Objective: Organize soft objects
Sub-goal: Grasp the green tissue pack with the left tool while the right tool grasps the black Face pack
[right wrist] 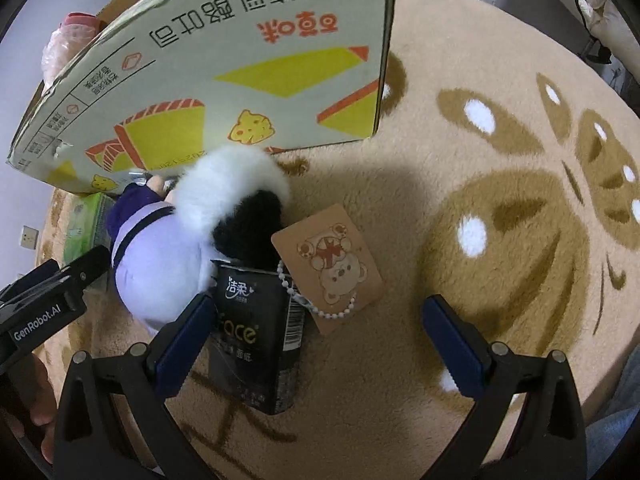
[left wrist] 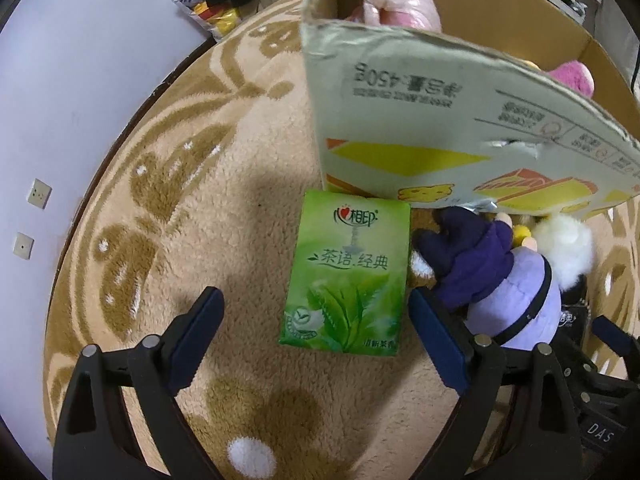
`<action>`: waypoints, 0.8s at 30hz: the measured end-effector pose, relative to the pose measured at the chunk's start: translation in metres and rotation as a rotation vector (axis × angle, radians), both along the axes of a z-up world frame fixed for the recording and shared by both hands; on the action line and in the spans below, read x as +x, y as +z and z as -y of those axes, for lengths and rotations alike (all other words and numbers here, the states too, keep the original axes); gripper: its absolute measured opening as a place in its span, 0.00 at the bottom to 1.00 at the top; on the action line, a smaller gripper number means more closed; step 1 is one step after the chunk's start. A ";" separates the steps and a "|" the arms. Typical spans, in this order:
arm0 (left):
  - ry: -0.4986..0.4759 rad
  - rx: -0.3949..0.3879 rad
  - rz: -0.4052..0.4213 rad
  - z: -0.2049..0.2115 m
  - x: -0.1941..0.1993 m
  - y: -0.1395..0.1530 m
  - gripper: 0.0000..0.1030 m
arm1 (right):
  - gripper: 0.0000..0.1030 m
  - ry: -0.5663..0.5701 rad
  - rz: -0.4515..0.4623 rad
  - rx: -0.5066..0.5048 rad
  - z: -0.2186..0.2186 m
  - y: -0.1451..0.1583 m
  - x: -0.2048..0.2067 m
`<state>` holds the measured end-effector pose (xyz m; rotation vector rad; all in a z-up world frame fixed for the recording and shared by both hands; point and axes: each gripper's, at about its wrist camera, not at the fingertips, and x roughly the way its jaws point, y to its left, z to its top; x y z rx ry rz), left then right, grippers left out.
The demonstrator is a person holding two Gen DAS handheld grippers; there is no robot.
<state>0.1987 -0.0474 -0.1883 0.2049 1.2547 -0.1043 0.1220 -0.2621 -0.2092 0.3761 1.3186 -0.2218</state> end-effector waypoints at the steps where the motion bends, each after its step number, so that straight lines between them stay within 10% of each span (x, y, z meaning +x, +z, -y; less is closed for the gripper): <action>1: -0.006 0.003 -0.001 0.001 -0.001 -0.001 0.82 | 1.00 0.005 -0.004 -0.014 -0.003 0.000 0.001; 11: -0.046 -0.026 0.005 0.008 -0.012 0.000 0.53 | 0.97 -0.031 -0.035 -0.075 -0.007 0.002 -0.001; 24: -0.022 -0.009 0.050 0.005 -0.035 0.016 0.51 | 0.44 0.045 -0.019 -0.081 -0.028 0.017 -0.016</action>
